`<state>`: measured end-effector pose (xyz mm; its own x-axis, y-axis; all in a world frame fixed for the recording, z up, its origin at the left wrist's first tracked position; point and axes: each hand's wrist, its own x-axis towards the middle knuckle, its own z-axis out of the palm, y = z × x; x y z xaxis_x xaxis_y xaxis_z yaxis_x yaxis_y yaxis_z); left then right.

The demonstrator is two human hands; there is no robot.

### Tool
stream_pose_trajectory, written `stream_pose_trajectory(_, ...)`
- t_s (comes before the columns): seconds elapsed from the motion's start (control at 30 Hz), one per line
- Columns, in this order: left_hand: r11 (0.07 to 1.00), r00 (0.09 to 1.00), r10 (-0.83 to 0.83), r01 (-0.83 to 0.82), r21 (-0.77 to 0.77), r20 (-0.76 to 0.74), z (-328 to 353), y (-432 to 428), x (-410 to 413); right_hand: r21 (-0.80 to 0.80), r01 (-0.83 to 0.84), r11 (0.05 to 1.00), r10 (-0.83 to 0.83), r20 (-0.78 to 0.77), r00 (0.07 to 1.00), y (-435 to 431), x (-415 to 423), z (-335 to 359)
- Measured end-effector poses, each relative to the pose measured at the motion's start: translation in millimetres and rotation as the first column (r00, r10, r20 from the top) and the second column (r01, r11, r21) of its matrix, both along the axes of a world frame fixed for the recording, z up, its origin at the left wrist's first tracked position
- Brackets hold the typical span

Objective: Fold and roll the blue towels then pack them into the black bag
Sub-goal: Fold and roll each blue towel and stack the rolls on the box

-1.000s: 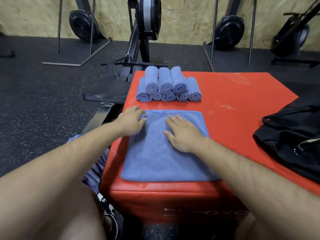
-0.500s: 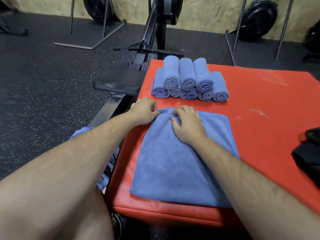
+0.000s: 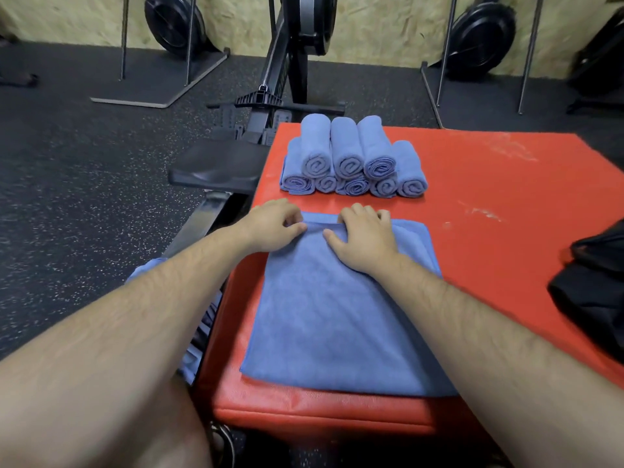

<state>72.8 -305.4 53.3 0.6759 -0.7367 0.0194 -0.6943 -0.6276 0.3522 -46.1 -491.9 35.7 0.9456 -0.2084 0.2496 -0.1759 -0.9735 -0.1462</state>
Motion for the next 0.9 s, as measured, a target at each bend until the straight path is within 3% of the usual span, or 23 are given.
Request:
stream_pose_trajectory(0.17, 0.998, 0.998, 0.045, -0.046, -0.030, -0.049, 4.6, 2.5, 1.9, 0.009, 0.065, 0.998, -0.064, -0.075, 0.995, -62.1, -28.3, 8.0)
stream_pose_trajectory(0.4, 0.991, 0.999, 0.042, -0.045, -0.123, -0.027, 2.1, 1.4, 10.4, 0.309, -0.010, 0.951, 0.012, -0.003, 1.000, -104.6, -65.1, 16.4)
stream_pose_trajectory(0.57, 0.977, 0.995, 0.101, -0.097, -0.187, 0.010, -3.4, -4.0, 11.1, 0.422, 0.098, 0.901, -0.078, -0.063, 0.995, -120.0, -72.2, 20.5)
stream_pose_trajectory(0.73, 0.963, 0.985, 0.171, -0.165, -0.212, 0.012, -8.5, -12.2, 11.3, 0.412, 0.209, 0.887, -0.189, -0.089, 0.978, -127.9, -62.3, 19.2)
stream_pose_trajectory(0.9, 0.984, 0.989, 0.145, -0.141, -0.110, 0.031, -9.7, -15.6, 15.6, 0.341, 0.239, 0.909, -0.211, -0.118, 0.970, -126.0, -54.4, 16.4)
